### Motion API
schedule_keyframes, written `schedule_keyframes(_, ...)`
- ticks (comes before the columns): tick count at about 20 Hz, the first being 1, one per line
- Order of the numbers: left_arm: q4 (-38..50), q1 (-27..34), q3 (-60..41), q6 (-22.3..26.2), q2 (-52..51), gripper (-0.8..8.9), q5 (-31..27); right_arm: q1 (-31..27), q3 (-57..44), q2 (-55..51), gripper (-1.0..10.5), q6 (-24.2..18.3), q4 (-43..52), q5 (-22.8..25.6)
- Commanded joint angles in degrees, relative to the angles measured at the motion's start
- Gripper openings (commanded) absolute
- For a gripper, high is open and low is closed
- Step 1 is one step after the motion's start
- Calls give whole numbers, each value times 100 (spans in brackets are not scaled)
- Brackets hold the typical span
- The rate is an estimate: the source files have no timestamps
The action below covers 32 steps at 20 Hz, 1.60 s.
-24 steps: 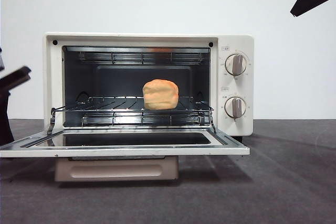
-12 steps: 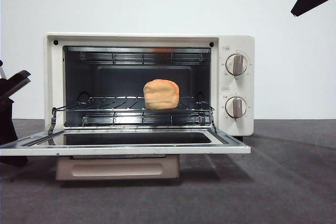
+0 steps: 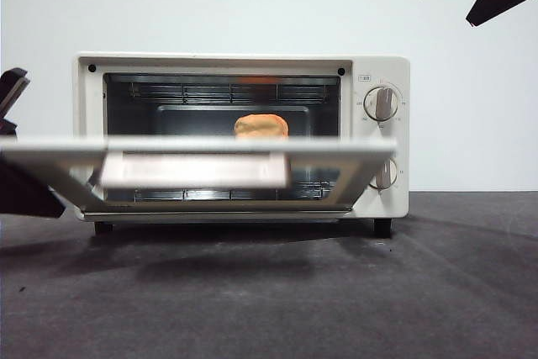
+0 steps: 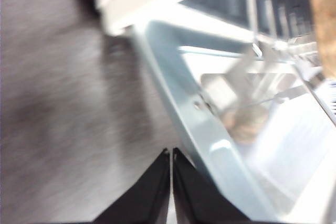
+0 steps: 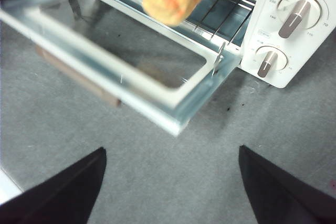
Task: The left arm flap open the oven, the right arm pick bread and place it into oven, the left arm flap close the oven
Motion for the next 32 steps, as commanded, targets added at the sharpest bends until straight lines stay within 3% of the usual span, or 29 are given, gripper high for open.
schedule_keyframes(1, 448, -87, 68, -214, 50, 16, 352, 31, 20, 17, 401, 92, 76, 24)
schedule_keyframes(8, 1816, 251, 68, -1086, 42, 16, 352, 31, 22, 17, 401, 216, 76, 26)
schedule_keyframes(12, 2288, 374, 70, -1257, 39, 16, 350, 31, 20, 24, 401, 216, 116, 26)
schedule_keyframes(20, 2212, 293, 70, -1360, -417, 17, 295, 31, 20, 28, 401, 214, 195, 94)
schedule_keyframes(23, 1644, 164, 81, -1198, -1150, 18, -280, 31, 20, 33, 401, 212, 227, 129)
schedule_keyframes(30, -1322, -553, 772, 409, -3233, 18, -2465, 31, 0, 68, 400, 214, 769, 122)
schedule_keyframes(32, -1845, -741, 1045, 592, -3644, 17, -2830, 31, 0, 118, 400, 216, 846, 107)
